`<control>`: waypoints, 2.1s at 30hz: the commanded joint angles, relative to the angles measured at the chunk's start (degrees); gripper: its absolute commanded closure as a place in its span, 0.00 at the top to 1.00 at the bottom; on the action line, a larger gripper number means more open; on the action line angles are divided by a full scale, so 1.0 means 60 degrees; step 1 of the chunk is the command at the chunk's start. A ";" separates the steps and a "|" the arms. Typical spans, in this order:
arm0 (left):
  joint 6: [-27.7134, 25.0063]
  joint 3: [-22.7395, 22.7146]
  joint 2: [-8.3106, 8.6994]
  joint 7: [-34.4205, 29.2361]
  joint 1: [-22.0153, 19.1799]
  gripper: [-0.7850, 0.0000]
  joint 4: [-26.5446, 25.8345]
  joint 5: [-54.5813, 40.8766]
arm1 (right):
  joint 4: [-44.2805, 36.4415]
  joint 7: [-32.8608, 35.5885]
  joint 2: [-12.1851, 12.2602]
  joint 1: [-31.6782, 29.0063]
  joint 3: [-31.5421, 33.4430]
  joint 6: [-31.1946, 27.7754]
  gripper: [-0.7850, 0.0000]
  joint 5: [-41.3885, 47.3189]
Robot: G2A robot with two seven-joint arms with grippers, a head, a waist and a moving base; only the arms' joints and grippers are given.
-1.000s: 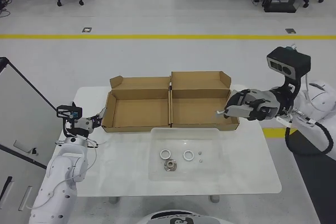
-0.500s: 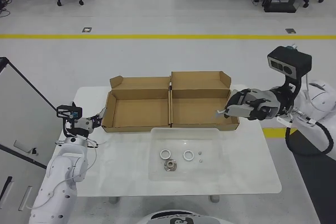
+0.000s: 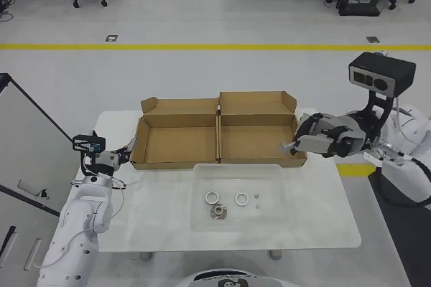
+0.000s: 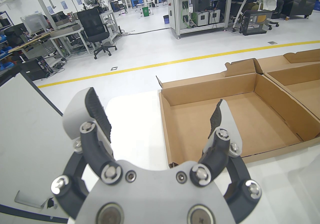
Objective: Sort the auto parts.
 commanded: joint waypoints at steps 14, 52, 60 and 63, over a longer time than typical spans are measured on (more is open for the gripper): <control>0.0000 0.0000 0.0000 0.0000 0.0000 1.00 0.0000 0.0000 | -0.0337 0.0954 -0.1354 0.0861 -0.0480 0.0585 0.00 0.3862; 0.0000 0.0000 0.0000 0.0000 0.0000 1.00 0.0000 0.0000 | -0.0326 0.3270 -0.2967 -0.1063 0.1011 0.2902 0.00 0.7330; 0.0000 0.0000 0.0000 0.0000 0.0000 1.00 0.0000 0.0000 | 0.0079 0.2762 -0.3177 -0.1342 0.1535 0.2925 0.00 0.5644; 0.0000 0.0000 0.0000 0.0000 0.0000 1.00 0.0000 0.0000 | 0.0037 0.2269 -0.3213 -0.1444 0.1732 0.3019 0.00 0.4750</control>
